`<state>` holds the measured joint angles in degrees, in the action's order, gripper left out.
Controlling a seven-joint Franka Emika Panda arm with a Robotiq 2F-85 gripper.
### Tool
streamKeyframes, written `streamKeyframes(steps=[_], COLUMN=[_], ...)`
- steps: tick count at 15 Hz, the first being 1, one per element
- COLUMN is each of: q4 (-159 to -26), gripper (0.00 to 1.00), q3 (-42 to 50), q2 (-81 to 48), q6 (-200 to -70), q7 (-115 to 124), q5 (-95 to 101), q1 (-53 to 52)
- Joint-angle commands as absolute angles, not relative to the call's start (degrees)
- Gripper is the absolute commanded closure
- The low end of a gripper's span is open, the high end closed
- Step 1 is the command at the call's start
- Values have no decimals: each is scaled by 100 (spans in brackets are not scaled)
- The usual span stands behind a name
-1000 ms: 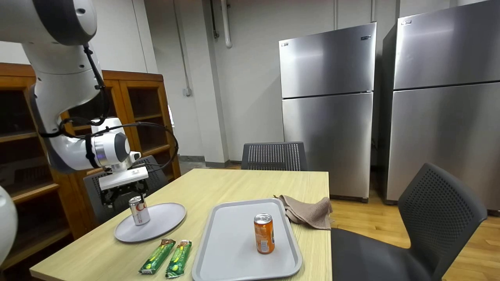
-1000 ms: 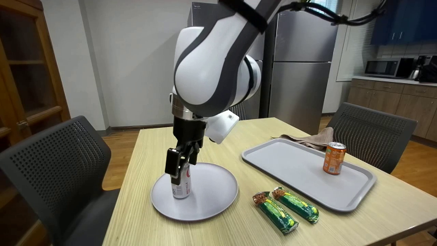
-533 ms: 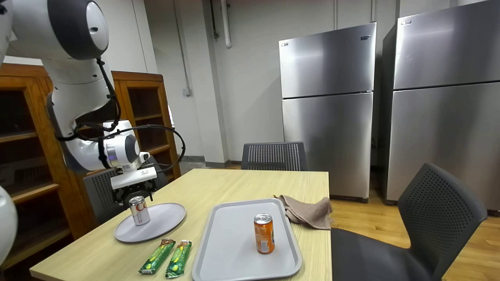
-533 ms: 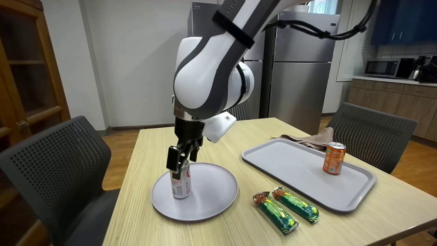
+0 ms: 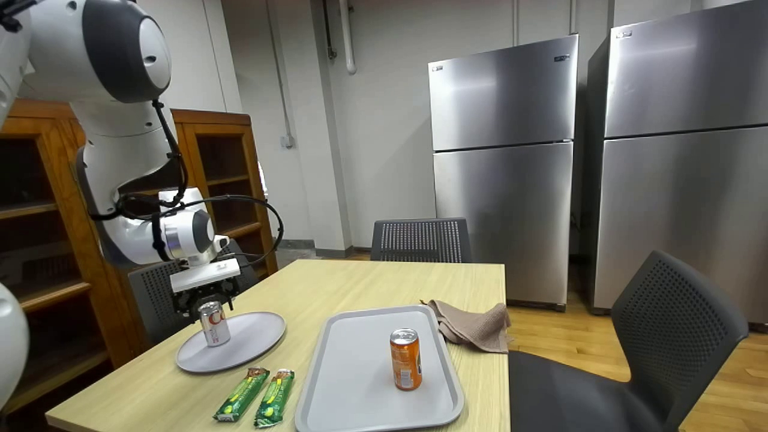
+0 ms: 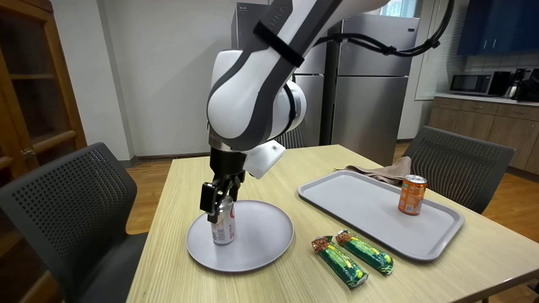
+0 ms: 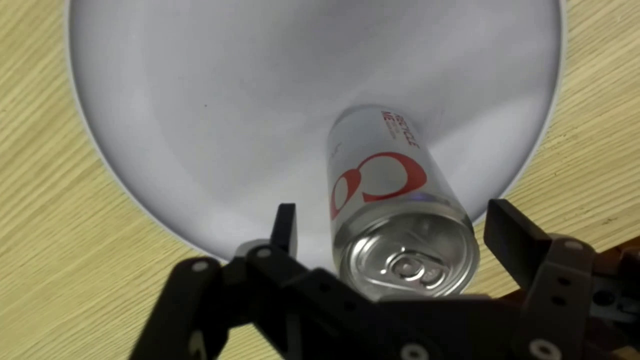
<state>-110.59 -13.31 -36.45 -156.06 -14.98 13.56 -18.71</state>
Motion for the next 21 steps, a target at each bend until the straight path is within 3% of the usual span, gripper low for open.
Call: streamKeyframes(steps=[1,4,5,21], q4=[-10887,-10959,-11000,-11770], gripper=[34,58,62,62], q3=[-1294,-1309,-1327,-1361], q2=[-3655,-3559,-3506,-2270], q6=[-15434,-15474,-15488,-15807], q7=[-1496,-1514,-1528,-1551], q5=[1473,1453,1433,1082], q1=[-1951,-1905,-1872,-1093])
